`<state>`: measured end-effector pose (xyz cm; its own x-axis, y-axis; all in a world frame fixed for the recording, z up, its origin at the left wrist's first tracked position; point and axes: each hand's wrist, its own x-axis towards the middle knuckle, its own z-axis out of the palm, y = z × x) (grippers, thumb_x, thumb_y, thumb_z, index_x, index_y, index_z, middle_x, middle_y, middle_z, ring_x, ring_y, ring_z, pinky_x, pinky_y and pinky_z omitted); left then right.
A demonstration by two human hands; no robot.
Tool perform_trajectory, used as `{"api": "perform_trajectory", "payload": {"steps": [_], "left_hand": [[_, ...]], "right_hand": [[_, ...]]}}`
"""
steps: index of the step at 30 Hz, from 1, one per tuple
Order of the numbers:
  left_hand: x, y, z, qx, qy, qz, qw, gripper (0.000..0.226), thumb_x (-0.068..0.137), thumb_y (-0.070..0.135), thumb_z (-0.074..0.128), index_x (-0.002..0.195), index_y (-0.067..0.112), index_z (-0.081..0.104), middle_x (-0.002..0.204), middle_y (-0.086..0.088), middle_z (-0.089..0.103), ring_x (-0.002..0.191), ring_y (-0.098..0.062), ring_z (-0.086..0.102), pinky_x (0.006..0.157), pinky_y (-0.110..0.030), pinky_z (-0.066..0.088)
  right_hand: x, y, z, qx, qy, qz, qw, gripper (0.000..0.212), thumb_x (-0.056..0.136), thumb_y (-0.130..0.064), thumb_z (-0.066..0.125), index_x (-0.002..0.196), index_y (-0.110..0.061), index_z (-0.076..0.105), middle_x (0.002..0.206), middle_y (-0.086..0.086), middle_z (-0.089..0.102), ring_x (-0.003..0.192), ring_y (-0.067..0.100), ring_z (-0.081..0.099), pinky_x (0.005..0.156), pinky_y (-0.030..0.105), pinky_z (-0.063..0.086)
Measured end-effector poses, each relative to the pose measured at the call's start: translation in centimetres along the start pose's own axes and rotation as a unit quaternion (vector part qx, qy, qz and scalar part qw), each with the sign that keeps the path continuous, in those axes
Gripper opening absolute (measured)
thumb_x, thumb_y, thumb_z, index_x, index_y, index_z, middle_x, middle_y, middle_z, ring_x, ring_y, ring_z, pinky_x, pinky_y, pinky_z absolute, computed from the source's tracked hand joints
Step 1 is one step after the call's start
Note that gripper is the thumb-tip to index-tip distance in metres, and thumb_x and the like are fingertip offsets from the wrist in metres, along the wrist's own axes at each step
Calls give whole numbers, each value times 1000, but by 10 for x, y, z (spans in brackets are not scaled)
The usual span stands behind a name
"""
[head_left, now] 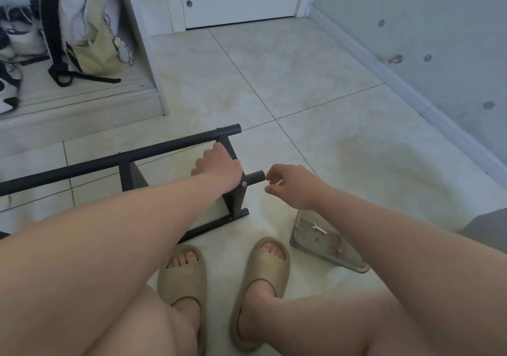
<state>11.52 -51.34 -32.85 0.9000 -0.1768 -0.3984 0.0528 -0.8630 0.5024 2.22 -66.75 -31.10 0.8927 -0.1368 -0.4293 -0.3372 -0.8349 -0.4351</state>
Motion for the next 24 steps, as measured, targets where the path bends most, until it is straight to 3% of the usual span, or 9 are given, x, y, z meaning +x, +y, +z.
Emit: {"api": "perform_trajectory", "payload": {"steps": [3,5,9,13,16,19,24], "left_hand": [[-17,20,-1,-24,42,95,994,19,99,26,44,116,20,48,117,-3,59,105,-28,59,84,-39,47],[-29,31,7,-29,-4,160,987,10,98,28,41,103,25,50,102,1,64,90,-23,62,77,-38,50],[-49,40,44,89,-158,244,953,13,100,35,47,100,26,56,104,4,65,94,-19,58,83,-36,51],[-54,37,87,140,-261,234,926,23,101,35,49,120,22,55,122,-3,64,109,-23,57,88,-31,44],[-46,36,113,133,-303,197,923,37,102,35,50,135,18,47,132,-8,59,117,-27,57,93,-32,44],[-32,38,143,101,-330,149,927,49,103,33,49,146,15,34,136,-14,55,116,-31,58,87,-31,42],[-7,31,201,63,-351,78,931,61,105,35,43,155,12,16,124,-22,61,103,-35,63,78,-32,45]], "right_hand": [[-23,25,-19,-61,-1,2,998,34,101,-34,58,133,-22,57,133,-4,63,120,20,57,102,35,45],[-38,49,-26,-115,-1,11,993,39,102,-33,55,140,-24,53,141,-4,59,130,22,52,106,37,43],[-63,105,-10,-212,-56,49,974,45,103,-35,51,148,-29,45,148,1,52,135,26,47,105,39,44],[-60,156,15,-237,-147,86,956,51,103,-42,49,152,-35,39,152,0,48,138,28,45,108,42,43],[-41,183,28,-233,-180,116,949,48,105,-33,47,153,-33,39,151,4,50,136,30,48,105,37,44],[-23,211,47,-234,-208,149,938,47,105,-25,47,152,-28,43,145,8,54,130,32,53,100,36,48],[-4,255,86,-277,-207,198,917,30,90,-8,53,116,-20,62,112,7,66,99,30,68,72,33,50]]}}
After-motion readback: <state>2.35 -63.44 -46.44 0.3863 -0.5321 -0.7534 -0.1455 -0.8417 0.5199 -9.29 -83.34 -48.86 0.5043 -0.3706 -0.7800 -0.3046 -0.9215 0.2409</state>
